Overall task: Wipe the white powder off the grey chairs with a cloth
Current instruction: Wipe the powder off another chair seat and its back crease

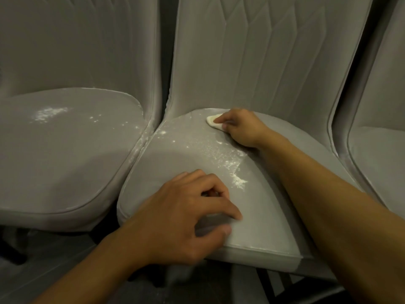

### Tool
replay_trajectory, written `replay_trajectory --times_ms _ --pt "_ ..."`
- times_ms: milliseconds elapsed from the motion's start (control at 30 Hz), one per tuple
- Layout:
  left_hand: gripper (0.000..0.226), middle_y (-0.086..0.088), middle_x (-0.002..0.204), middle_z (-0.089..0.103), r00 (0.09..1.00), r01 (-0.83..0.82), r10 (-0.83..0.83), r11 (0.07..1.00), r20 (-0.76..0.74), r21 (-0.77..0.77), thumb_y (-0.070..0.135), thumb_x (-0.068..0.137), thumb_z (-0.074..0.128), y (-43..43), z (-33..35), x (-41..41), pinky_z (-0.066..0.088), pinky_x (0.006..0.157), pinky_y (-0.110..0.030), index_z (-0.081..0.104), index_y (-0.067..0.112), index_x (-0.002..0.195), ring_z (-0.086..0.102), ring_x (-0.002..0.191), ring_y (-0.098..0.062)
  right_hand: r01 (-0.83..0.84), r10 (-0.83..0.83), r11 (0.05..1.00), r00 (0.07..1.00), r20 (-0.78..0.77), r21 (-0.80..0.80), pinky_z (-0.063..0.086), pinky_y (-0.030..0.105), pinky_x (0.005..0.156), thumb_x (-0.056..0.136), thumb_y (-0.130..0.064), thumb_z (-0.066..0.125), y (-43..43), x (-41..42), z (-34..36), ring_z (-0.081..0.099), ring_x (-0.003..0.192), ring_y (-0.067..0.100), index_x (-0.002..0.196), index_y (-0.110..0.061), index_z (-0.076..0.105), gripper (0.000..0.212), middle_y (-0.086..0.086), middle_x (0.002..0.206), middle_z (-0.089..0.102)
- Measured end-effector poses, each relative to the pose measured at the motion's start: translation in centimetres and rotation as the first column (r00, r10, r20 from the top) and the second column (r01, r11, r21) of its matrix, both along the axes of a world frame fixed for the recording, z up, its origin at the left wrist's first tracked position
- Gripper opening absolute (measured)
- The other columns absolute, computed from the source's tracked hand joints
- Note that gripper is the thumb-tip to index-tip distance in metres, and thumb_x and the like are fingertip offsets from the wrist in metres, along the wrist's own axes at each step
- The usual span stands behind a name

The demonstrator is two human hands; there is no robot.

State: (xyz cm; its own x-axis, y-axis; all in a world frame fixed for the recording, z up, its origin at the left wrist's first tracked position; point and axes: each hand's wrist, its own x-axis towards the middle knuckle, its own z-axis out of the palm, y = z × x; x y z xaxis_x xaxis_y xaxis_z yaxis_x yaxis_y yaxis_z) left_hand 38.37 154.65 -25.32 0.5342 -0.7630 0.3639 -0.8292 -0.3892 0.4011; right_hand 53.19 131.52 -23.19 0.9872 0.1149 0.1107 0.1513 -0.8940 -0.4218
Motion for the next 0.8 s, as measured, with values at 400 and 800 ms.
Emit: replay_trajectory --times_ms 400,800 --pt "0.024 0.019 0.109 0.057 1.0 0.005 -0.005 1.0 -0.01 -0.015 0.042 0.088 0.066 -0.1 0.0 0.2 0.043 0.089 -0.028 0.073 0.04 0.111 0.054 0.101 -0.007 0.101 -0.099 0.995 0.994 0.051 -0.028 0.036 0.021 0.102 0.1 -0.018 0.057 -4.4 -1.8 1.1 0.057 0.124 0.021 0.126 -0.026 0.068 0.03 -0.002 0.133 0.062" --pt "0.026 0.019 0.111 0.055 1.0 -0.007 0.007 1.0 -0.012 0.006 0.044 0.089 0.066 0.1 0.0 -0.1 0.042 0.09 -0.03 0.072 0.041 0.113 0.051 0.101 -0.006 -0.137 0.137 0.99 0.991 0.013 0.028 0.035 0.021 0.097 0.1 -0.015 0.057 2.6 1.4 2.7 0.056 0.117 0.017 0.124 -0.024 0.07 0.028 0.001 0.13 0.061"
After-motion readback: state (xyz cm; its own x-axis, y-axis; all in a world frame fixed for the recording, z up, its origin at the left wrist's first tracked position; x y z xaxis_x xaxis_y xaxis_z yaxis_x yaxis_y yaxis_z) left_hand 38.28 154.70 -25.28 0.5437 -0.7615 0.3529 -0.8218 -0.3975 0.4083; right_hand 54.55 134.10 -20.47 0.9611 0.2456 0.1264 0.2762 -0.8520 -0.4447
